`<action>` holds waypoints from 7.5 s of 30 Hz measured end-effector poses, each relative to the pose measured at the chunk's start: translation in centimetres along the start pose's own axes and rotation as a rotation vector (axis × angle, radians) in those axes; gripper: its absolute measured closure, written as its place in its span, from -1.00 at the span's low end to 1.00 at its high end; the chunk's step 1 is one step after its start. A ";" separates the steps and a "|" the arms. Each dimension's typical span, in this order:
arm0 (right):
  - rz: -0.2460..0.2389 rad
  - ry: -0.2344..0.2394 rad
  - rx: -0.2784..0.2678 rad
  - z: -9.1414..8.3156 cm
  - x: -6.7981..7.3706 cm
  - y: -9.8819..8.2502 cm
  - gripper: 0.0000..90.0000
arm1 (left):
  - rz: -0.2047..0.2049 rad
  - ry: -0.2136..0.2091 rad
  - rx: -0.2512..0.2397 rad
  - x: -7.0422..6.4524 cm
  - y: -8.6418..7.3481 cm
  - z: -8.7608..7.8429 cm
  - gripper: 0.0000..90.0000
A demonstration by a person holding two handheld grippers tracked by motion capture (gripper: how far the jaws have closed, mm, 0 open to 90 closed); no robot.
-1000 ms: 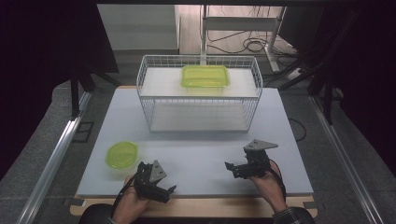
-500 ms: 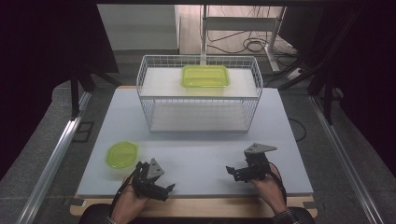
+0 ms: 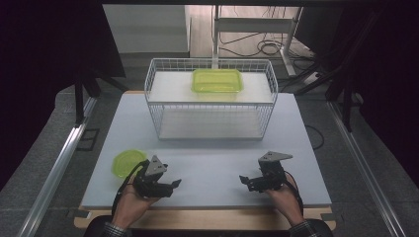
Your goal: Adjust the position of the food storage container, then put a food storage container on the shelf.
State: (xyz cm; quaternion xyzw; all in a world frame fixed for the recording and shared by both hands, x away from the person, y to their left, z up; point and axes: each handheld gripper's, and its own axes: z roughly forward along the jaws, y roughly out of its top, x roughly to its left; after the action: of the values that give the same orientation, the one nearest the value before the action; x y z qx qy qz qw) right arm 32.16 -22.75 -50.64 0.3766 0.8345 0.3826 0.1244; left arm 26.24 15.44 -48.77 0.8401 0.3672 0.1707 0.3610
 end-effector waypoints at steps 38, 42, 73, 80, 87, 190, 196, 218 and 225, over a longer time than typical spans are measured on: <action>-0.032 0.012 0.040 0.6 0.3 -0.2 -0.89 | -0.318 0.376 0.006 13.1 -7.9 -5.5 1.00; -0.039 0.015 0.046 0.7 0.5 -0.3 -0.89 | -0.336 0.360 0.002 12.9 -8.6 -5.5 1.00; -0.040 0.011 0.042 0.5 0.4 -0.3 -0.88 | -0.258 0.241 0.034 8.1 -5.9 -2.4 1.00; -0.044 0.009 0.045 0.6 0.4 -0.2 -0.88 | -0.202 0.095 0.114 7.2 -7.0 -1.2 1.00; -0.043 0.012 0.045 0.6 0.4 -0.3 -0.88 | -0.163 0.043 0.115 5.8 -6.1 -0.3 1.00; 0.173 0.392 0.081 5.8 0.3 7.7 -0.16 | 0.032 0.046 0.062 -1.4 -4.7 1.4 -0.97; 0.207 0.465 0.109 6.9 0.5 7.8 0.10 | 0.038 0.044 0.067 -1.5 -4.7 1.5 -0.96; 0.380 0.608 0.186 7.6 0.6 8.2 0.80 | 0.048 0.047 0.064 -1.5 -4.7 1.4 -0.96; 0.394 0.618 0.114 5.9 0.0 9.1 0.80 | 0.041 0.052 0.056 -1.4 -4.7 1.2 -0.96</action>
State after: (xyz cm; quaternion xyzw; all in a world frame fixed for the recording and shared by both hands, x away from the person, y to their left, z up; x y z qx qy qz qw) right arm 39.91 -15.70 -47.94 0.4029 0.7641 0.4479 -0.2307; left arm 23.64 15.98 -53.07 0.8524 0.3638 0.1896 0.3242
